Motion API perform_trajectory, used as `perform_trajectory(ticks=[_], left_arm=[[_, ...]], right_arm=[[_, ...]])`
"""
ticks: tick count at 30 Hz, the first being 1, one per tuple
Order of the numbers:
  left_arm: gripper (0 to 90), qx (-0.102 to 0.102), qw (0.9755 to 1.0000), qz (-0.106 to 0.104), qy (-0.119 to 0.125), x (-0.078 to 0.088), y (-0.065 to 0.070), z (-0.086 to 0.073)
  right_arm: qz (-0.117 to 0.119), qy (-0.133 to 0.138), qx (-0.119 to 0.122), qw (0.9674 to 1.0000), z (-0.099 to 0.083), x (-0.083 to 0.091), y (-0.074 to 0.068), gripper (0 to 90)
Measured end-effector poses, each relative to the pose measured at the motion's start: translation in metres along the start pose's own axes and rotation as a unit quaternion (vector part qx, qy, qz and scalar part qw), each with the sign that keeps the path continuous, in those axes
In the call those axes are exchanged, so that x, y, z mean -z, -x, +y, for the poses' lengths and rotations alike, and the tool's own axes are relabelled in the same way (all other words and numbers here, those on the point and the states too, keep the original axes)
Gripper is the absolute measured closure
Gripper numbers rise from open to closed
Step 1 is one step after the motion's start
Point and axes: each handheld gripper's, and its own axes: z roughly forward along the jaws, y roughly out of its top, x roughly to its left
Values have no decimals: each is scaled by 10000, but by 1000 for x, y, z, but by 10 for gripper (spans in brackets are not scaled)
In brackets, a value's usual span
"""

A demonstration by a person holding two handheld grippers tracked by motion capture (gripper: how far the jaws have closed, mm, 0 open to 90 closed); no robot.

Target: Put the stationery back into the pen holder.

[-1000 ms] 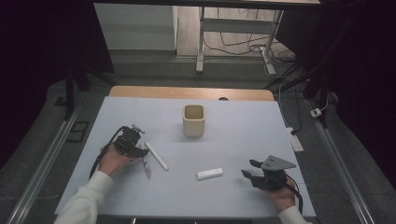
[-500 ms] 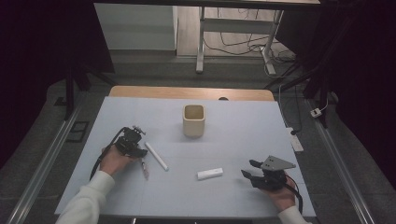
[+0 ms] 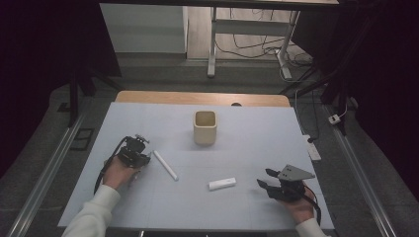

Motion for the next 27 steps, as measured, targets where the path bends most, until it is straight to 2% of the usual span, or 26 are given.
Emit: perform_trajectory(ticks=[3, 8, 17, 27], left_arm=[[791, -60, 9999, 118, 6, 0, 3, 0], [794, -38, 9999, 124, 38, 0, 3, -1], [797, -184, 9996, 236, 23, 2, 0, -4], [797, -223, 9991, -145, 329, 13, -4, -10]], right_arm=[[-30, -7, 26, 10000, 0, 1, 0, 461], [-44, 45, 58, 10000, 1, 3, -1, 462], [-20, 59, 43, 10000, 0, 2, 0, 462], [-23, 25, 38, 10000, 0, 2, 1, 462]])
